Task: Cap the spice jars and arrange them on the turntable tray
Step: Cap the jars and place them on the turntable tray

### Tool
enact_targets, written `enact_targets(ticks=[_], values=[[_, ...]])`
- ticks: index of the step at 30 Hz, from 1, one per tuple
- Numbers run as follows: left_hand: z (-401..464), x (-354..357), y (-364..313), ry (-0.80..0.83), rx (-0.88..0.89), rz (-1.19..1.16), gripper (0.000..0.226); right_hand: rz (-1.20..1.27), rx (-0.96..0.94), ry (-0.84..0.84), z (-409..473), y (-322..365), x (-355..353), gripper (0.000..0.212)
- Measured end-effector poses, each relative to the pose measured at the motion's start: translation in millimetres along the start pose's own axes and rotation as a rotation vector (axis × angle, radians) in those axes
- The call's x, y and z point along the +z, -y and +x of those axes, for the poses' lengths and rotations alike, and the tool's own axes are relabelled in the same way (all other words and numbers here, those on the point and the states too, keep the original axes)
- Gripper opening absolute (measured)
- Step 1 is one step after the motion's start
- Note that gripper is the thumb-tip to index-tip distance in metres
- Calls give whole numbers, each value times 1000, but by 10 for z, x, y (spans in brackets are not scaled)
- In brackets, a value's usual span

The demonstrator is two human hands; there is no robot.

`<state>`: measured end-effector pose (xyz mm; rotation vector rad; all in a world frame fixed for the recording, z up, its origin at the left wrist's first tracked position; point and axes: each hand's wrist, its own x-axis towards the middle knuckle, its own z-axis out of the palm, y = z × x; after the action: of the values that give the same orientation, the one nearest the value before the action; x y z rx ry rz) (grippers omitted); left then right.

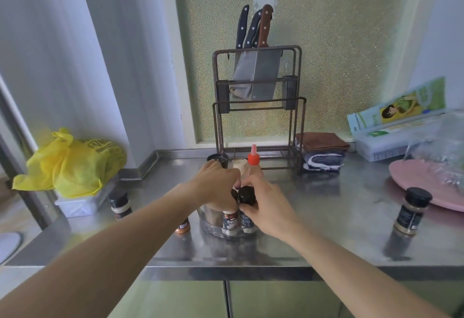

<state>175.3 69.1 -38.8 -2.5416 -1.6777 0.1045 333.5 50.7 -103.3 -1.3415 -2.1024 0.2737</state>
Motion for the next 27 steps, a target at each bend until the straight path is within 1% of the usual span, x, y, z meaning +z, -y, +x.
enact_targets(ticks=[4,6,9,12,14,16,18,19,21,23,24,25,27], values=[[-61,10,31,6,-17,-30,61,38,29,0,-26,-10,47,53],[-98,-17,15,4,-30,-57,66,42,36,-14,-72,-18,-40,59],[-200,-129,-138,-115,-24,-139,59,5,53,-64,-197,-81,-338,55],[-206,-207,-493,-260,16,-272,46,-162,137,-163,-390,-426,-742,49],[-117,-176,-783,-319,38,-378,47,-345,208,-262,-514,-728,-1005,43],[57,-98,-1138,-323,78,-474,49,-517,289,-372,-641,-1006,-1256,36],[304,43,-1550,-292,105,-567,51,-603,372,-468,-767,-1293,-1456,34],[427,122,-1767,-271,110,-618,52,-632,410,-484,-826,-1428,-1529,35],[641,286,-2189,-224,109,-735,56,-637,497,-439,-931,-1646,-1613,42],[788,404,-2561,-165,99,-830,60,-547,565,-347,-995,-1794,-1620,49],[831,434,-2736,-125,96,-866,60,-480,591,-307,-1022,-1859,-1617,50],[860,455,-2891,-89,98,-901,57,-425,604,-278,-1049,-1918,-1608,47],[864,452,-3091,-71,101,-949,43,-391,592,-252,-1086,-2010,-1611,39]])
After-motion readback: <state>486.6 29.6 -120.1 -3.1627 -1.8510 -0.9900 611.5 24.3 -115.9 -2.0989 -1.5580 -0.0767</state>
